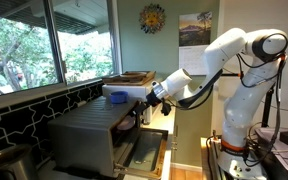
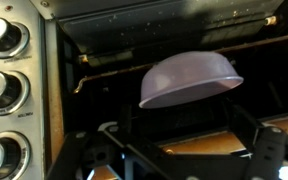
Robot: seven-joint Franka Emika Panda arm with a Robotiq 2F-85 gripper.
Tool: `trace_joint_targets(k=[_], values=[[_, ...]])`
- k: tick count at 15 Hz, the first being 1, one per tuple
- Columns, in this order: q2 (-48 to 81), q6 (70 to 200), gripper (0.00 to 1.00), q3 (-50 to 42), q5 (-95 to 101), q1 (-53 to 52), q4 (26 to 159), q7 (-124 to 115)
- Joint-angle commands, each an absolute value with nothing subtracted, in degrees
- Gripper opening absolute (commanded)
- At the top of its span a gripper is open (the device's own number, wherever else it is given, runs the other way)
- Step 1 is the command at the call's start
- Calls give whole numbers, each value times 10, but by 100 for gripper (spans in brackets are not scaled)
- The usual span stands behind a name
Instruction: Pour the water from the blue cup to the pink bowl then put the bowl into the oven
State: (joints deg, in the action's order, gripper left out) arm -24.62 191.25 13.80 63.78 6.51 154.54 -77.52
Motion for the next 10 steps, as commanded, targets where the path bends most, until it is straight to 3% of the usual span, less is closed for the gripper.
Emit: trace_joint_targets(k=[1, 3, 10], values=[[-249, 1935, 100, 63, 552, -14, 1599, -635], [-229, 1927, 100, 23, 648, -47, 1575, -697], [-272, 1945, 100, -31, 684, -79, 1584, -699]])
